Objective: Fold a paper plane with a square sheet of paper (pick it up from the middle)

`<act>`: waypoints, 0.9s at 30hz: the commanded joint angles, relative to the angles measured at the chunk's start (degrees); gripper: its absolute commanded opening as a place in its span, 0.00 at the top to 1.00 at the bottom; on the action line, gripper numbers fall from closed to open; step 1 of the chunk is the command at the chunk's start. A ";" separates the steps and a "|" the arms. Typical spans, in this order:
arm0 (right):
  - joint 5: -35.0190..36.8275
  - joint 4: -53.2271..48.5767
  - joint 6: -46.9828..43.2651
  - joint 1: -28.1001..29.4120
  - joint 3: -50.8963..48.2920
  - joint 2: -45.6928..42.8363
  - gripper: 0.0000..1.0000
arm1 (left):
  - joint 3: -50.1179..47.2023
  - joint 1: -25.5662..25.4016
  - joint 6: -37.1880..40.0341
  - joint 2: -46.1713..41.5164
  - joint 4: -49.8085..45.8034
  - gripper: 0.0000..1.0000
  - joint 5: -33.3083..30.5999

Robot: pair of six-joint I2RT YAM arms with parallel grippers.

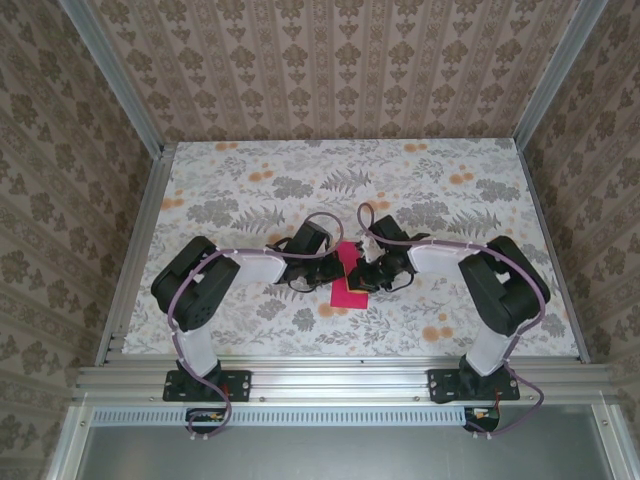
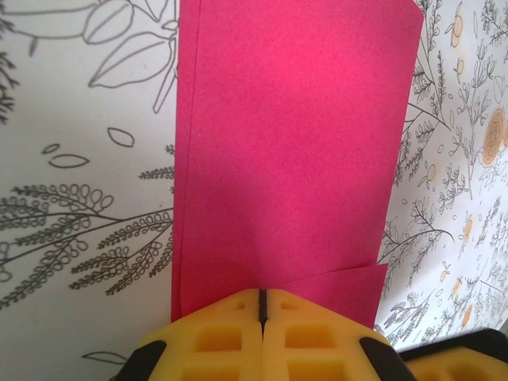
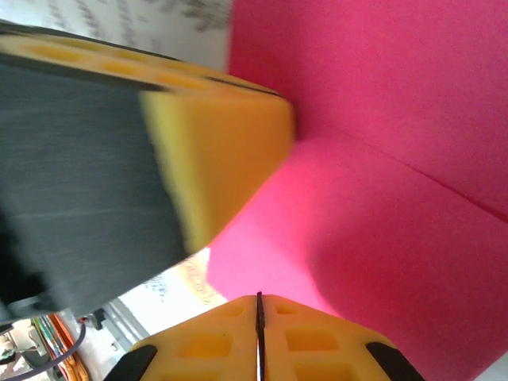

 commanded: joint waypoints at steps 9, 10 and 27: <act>2.86 -6.03 -2.75 0.19 -5.25 -1.59 0.89 | 0.26 -0.01 0.91 1.60 -5.55 0.96 -2.03; 2.02 -5.72 -2.51 0.16 -5.85 -2.38 0.89 | 0.20 -0.04 0.88 1.60 -5.78 0.96 -2.16; -4.60 2.58 0.77 -5.39 -18.50 -6.99 0.87 | 0.40 0.14 1.21 2.01 -6.46 0.97 -1.95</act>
